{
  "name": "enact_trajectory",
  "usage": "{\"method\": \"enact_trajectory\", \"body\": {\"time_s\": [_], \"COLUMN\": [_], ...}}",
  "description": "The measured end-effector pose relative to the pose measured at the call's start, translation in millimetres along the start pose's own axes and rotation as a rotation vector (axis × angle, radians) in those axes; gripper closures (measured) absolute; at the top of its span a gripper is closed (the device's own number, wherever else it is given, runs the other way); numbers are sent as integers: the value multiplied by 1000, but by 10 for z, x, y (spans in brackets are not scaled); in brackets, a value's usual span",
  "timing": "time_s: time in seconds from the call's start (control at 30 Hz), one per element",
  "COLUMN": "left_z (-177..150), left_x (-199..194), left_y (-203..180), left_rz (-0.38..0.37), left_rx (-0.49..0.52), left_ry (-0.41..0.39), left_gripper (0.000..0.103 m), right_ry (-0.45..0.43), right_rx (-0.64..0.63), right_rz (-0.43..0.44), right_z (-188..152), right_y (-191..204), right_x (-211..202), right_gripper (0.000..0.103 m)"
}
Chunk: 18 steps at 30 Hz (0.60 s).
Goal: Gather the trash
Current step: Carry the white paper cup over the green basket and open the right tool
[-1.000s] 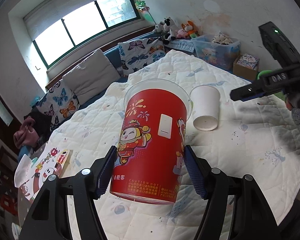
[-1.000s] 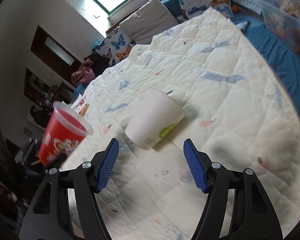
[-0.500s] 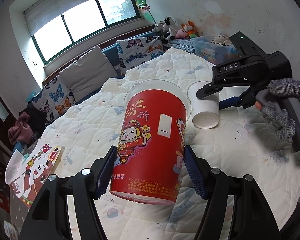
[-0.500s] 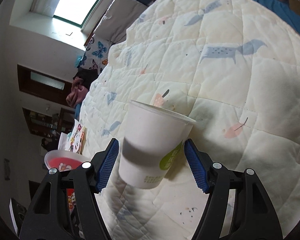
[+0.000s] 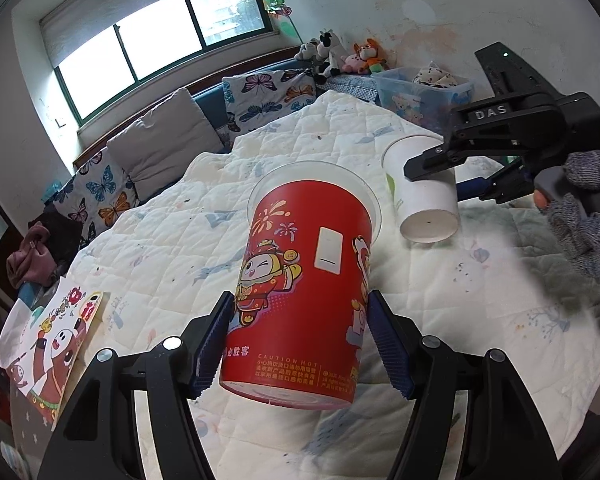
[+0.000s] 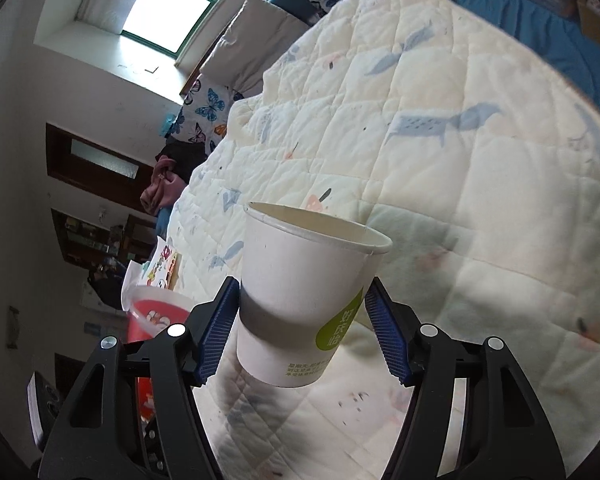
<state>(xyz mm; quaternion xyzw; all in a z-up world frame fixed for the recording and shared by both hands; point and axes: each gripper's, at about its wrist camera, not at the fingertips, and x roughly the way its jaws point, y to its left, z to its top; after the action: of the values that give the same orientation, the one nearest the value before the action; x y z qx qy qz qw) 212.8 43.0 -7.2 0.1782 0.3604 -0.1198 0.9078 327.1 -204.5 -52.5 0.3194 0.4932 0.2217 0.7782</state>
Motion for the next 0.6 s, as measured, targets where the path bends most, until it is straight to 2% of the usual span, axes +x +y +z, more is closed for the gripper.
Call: {"method": "enact_trajectory", "body": {"time_s": [0.2, 0.6], "left_z": [110, 440], "left_x": [-26, -4], "left_y": [-303, -1072], "left_rz": [-38, -129], "left_rx": [21, 70], "left_ry": [-22, -52], "left_gripper": [39, 39], "right_ry": [-45, -120], "right_rx": [-44, -66], "right_rz": [-34, -134], "right_z": [-91, -308], "right_y": [-117, -641], "right_x": [-415, -1289], "right_gripper": [38, 38]}}
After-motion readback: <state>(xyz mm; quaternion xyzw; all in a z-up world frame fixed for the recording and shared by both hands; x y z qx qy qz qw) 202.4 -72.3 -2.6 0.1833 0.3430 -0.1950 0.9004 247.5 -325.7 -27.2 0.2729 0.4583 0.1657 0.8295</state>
